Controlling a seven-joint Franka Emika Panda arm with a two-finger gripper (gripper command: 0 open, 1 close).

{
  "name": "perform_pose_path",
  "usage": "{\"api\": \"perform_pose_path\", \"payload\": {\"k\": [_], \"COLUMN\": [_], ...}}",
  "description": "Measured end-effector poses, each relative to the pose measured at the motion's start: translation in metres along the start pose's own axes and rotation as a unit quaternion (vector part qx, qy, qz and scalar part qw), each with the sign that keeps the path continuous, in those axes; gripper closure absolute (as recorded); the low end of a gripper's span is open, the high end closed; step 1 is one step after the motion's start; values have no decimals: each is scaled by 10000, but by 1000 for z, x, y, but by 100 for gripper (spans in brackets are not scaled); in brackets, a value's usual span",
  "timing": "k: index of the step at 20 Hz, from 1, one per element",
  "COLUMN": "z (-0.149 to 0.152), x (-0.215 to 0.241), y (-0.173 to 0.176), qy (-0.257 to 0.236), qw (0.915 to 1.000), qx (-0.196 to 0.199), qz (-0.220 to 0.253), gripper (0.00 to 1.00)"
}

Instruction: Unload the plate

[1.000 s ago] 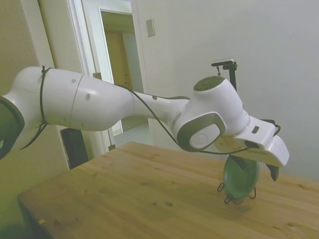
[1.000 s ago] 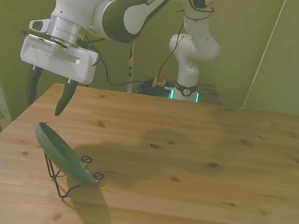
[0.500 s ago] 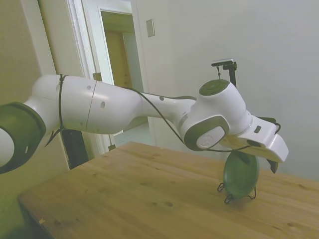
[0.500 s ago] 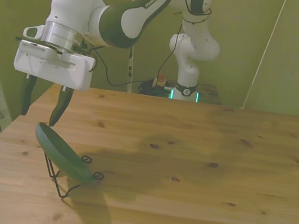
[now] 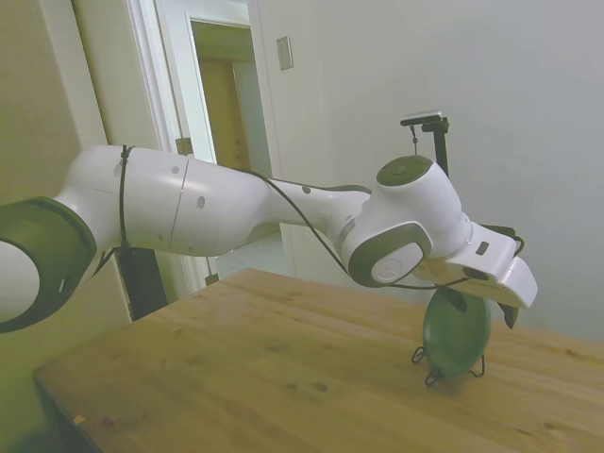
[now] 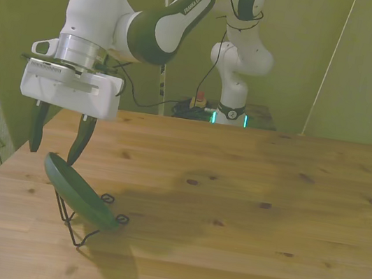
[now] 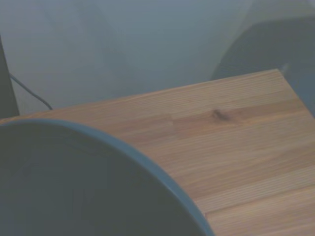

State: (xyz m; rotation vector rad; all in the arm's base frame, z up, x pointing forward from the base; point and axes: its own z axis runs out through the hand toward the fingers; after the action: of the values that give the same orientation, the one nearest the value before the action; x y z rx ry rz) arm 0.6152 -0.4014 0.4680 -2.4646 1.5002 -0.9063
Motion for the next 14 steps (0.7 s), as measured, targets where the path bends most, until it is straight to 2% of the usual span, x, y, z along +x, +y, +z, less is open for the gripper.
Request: {"api": "perform_pose_path", "payload": {"k": [14], "z": [8], "x": [0], "y": [3], "qy": [-63], "qw": [10000], "qx": [-31], "qz": [10], "gripper": [100]}}
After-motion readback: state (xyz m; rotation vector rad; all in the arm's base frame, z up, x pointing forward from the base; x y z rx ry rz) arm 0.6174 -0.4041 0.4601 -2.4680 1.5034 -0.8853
